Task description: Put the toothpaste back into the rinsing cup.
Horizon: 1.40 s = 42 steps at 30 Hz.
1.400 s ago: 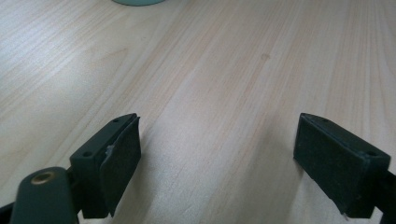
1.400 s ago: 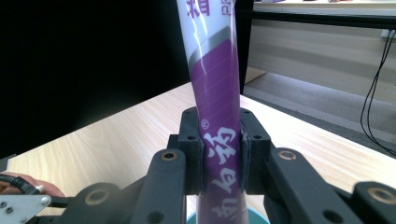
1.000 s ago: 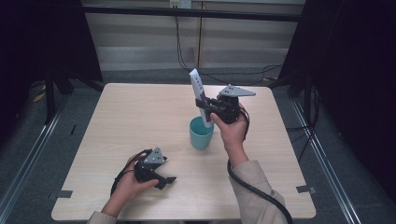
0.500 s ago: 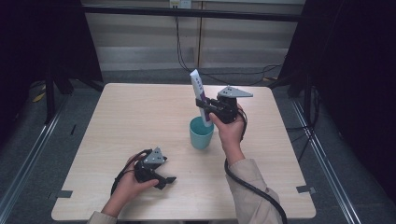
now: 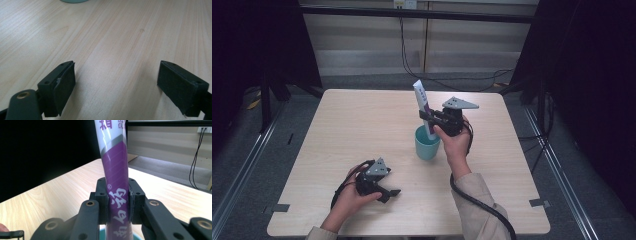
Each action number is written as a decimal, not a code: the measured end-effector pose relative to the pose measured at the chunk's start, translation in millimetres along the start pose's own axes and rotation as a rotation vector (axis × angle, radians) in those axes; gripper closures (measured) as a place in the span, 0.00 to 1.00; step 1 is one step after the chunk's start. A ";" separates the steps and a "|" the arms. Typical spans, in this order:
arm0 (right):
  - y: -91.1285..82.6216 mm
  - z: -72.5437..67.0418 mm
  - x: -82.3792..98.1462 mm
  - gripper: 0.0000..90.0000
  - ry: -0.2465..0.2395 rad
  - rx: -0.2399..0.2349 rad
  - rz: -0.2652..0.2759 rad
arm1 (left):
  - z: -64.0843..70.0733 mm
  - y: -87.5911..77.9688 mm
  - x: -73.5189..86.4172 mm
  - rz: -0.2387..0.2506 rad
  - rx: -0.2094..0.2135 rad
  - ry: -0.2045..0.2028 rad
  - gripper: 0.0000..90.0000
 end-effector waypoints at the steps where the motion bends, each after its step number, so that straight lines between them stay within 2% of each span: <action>1: 0.4 -0.5 1.8 0.82 0.002 -0.003 -0.004 | 0.0 0.0 0.0 0.001 0.000 0.000 0.16; 6: 1.7 -2.2 12.5 0.82 0.009 -0.004 -0.014 | 0.2 0.0 0.1 0.001 -0.002 0.000 0.16; 15: 1.4 -3.1 24.8 0.82 0.005 0.006 -0.065 | 0.2 0.0 0.0 0.001 -0.002 -0.001 0.16; 25: 0.0 -5.5 25.7 0.80 0.003 0.008 -0.097 | 0.2 0.0 0.1 0.001 -0.002 -0.001 0.16; 28: 1.0 -6.2 28.1 0.80 -0.027 0.022 -0.133 | 0.1 -0.1 0.1 0.000 -0.002 0.001 0.16; 32: 0.0 -5.1 33.0 0.79 -0.026 0.026 -0.154 | 0.0 -0.2 0.0 -0.002 -0.002 0.002 0.16; 35: -3.7 -3.5 32.1 0.78 0.003 0.014 -0.110 | -0.1 -0.4 0.0 -0.005 -0.001 0.002 0.16; 42: -7.2 -4.7 27.4 0.76 -0.016 0.019 -0.136 | 0.0 -0.4 0.0 -0.004 -0.001 0.002 0.16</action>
Point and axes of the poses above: each handheld gripper's, and its own axes: y roughly forward along the jaws, x roughly out of its underside, z roughly to its right, the point moved 1 cm from there along y, roughly forward along the jaws, and after that the axes turned 2 degrees about z, right-handed, at the moved point
